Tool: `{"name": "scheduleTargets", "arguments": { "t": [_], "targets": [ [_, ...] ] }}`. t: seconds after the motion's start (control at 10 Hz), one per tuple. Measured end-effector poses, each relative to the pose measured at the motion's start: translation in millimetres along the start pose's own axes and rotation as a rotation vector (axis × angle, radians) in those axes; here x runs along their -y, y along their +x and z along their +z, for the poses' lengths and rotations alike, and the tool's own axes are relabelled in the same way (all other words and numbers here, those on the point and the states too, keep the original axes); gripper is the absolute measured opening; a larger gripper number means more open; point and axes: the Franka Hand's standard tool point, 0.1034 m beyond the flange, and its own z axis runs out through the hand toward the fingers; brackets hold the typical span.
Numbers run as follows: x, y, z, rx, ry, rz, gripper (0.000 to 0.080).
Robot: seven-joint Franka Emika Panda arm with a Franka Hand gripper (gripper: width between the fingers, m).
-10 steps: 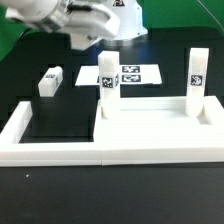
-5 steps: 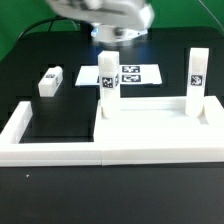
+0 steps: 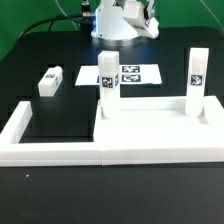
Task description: Assemble desk
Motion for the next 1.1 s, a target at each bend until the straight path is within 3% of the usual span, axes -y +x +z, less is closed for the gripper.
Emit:
{"name": "scheduleTargets", "arguments": {
  "t": [0.1,0.2,0.3,0.4,0.5,0.6,0.8,0.9,1.0,1.1],
  "targets": [
    [8.2,20.2,-10.7,-0.123,-0.021,0.0,0.0288],
    [20.9,35.2,-24.9,-0.227,-0.021,-0.009,0.0288],
    [31.0,47.9,-36.5,-0.321,-0.007,-0.008,0.0288],
    [39.1,58.6,-48.8,-0.398,-0.017,-0.026,0.0288],
    [48.9,64.0,-59.0,-0.475,-0.001,-0.03,0.0288],
    [53.4,60.2,-51.6,-0.534,0.028,-0.029,0.0288],
    [61.3,54.9,-45.1,-0.606,0.059,-0.019,0.0288],
    [74.1,50.2,-41.5,-0.667,0.103,-0.01,0.0288],
    [90.5,45.2,-30.2,-0.705,0.129,0.022,0.0288],
    [115.7,49.4,-32.4,-0.751,0.142,0.035,0.0288]
  ]
}}
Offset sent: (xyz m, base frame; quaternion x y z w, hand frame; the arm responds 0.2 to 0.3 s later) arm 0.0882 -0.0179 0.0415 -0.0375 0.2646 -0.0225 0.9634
